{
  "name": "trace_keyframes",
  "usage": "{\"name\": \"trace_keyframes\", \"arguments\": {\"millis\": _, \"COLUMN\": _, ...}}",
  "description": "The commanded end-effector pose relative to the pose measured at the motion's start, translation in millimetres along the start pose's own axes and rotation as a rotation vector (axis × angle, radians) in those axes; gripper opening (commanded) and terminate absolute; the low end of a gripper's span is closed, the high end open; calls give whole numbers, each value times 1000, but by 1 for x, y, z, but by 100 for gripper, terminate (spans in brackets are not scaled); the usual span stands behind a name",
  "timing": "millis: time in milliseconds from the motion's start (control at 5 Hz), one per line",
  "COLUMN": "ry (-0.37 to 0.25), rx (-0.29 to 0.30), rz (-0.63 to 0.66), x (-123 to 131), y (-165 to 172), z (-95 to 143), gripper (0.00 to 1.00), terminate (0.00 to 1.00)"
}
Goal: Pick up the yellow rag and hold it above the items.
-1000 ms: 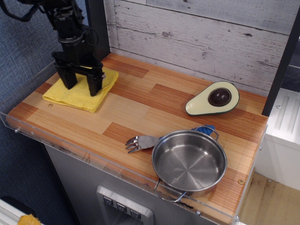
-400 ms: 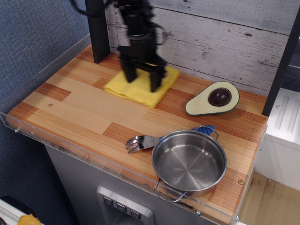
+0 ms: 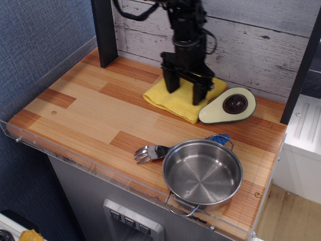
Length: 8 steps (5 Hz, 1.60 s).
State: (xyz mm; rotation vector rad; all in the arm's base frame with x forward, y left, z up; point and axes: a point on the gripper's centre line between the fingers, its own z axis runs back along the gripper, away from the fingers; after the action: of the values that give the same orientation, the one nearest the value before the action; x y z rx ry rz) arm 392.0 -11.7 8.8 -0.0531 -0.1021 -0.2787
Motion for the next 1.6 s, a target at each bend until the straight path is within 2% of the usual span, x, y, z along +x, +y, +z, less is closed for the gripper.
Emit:
{"name": "trace_keyframes", "arguments": {"millis": 0, "ry": -99, "rx": 47, "rz": 201, "x": -15, "y": 24, "z": 42, "gripper": 100, "terminate": 0}}
{"name": "trace_keyframes", "arguments": {"millis": 200, "ry": -203, "rx": 62, "rz": 278, "x": -22, "y": 53, "z": 78, "gripper": 100, "terminate": 0}}
{"name": "trace_keyframes", "arguments": {"millis": 400, "ry": -263, "rx": 87, "rz": 238, "x": -16, "y": 49, "z": 115, "gripper": 100, "terminate": 0}}
{"name": "trace_keyframes", "arguments": {"millis": 600, "ry": -310, "rx": 66, "rz": 154, "x": -4, "y": 33, "z": 140, "gripper": 100, "terminate": 0}}
{"name": "trace_keyframes", "arguments": {"millis": 800, "ry": -330, "rx": 52, "rz": 60, "x": 8, "y": 5, "z": 156, "gripper": 100, "terminate": 0}}
{"name": "trace_keyframes", "arguments": {"millis": 1000, "ry": -361, "rx": 17, "rz": 66, "x": 4, "y": -2, "z": 167, "gripper": 100, "terminate": 0}}
{"name": "trace_keyframes", "arguments": {"millis": 1400, "ry": -403, "rx": 56, "rz": 65, "x": -12, "y": 1, "z": 211, "gripper": 100, "terminate": 0}}
